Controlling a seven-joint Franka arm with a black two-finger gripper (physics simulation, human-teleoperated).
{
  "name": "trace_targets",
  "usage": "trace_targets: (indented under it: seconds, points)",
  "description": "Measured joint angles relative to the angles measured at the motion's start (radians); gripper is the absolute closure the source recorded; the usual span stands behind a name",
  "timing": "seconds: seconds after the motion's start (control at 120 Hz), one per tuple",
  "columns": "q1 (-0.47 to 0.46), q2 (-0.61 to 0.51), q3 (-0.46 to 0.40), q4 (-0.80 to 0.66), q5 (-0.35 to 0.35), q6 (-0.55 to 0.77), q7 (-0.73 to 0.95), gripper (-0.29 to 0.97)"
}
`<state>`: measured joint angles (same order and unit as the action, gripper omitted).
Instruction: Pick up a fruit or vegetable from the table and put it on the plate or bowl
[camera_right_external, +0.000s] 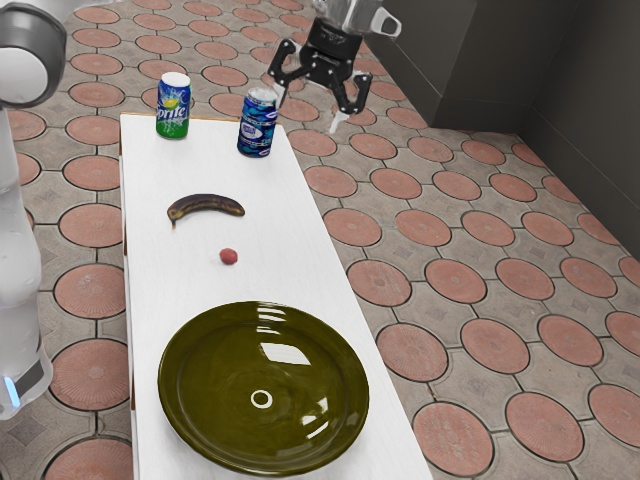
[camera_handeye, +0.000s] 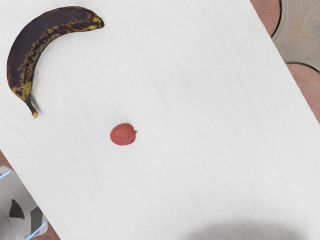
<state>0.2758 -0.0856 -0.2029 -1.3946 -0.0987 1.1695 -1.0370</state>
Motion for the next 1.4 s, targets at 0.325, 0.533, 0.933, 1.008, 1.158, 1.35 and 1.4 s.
trace_targets:
  seconds: [0.325,0.533,0.933,1.008,1.158,1.35,1.4]
  points:
    - [-0.07,-0.025,0.029,0.009,-0.006,0.165,-0.486,0.0]
    - [-0.094,-0.021,0.046,0.003,-0.004,0.169,-0.135,0.0]
    - [-0.194,-0.34,0.211,-0.563,0.002,0.295,0.666,0.0]
    - [-0.199,-0.41,0.267,-0.753,0.003,0.423,0.813,0.0]
    - [-0.205,-0.403,0.313,-0.851,0.0,0.645,1.078,0.0]
    - [-0.125,-0.332,0.348,-0.927,-0.001,0.797,1.338,0.0]
    - [-0.072,-0.356,0.352,-0.966,0.0,0.818,1.394,0.0]
